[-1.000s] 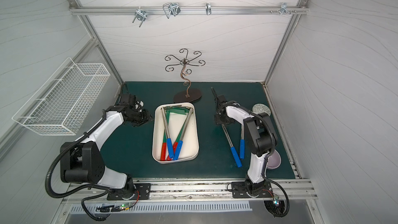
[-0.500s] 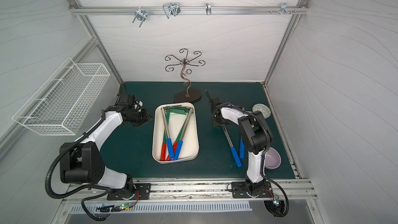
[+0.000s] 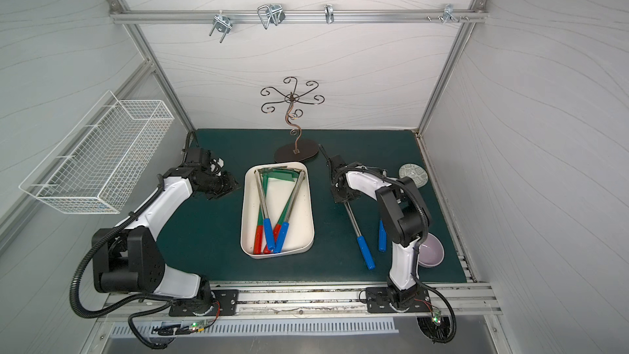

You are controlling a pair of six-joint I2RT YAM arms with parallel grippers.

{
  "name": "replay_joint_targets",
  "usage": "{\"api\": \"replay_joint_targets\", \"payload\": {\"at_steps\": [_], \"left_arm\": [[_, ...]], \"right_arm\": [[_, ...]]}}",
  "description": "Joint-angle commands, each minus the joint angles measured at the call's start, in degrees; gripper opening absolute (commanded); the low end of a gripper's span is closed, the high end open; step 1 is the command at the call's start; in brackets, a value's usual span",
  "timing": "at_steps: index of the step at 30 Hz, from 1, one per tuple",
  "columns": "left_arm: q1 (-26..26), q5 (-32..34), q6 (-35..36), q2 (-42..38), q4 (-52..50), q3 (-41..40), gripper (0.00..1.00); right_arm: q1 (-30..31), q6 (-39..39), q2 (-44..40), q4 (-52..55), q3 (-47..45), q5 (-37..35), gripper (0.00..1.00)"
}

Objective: Put the small hoe into the storage box
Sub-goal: Pick up the hoe from the center of the board.

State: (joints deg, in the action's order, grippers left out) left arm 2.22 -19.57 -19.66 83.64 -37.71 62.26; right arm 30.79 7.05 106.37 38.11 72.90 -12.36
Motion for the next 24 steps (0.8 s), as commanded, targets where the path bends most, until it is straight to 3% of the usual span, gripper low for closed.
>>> {"api": "replay_joint_targets", "payload": {"at_steps": [1,8,14,19,24], "left_arm": [[0.33,-1.7,-0.26,-1.37,2.28,-0.27,0.47],[-2.18,-5.96,-1.61,-5.41,7.32,-2.61,0.51],[-10.79,-8.56,-5.71,-14.4,13.35,-6.14,0.58],[-20.5,-7.9,-12.68,-21.4,21.73,-9.63,0.62],[-30.85,-3.78,-16.11,-21.65,26.48,-10.23,0.67]], "right_arm": [[0.72,-0.5,-10.66,4.97,2.79,0.74,0.14],[0.52,2.93,-28.4,8.58,0.94,6.04,0.07],[-3.56,7.94,-41.16,1.4,-5.17,24.08,0.05],[-4.34,13.64,-42.75,-4.44,-6.43,37.16,0.05],[-3.98,22.48,-41.4,-15.61,-9.57,47.7,0.05]]}}
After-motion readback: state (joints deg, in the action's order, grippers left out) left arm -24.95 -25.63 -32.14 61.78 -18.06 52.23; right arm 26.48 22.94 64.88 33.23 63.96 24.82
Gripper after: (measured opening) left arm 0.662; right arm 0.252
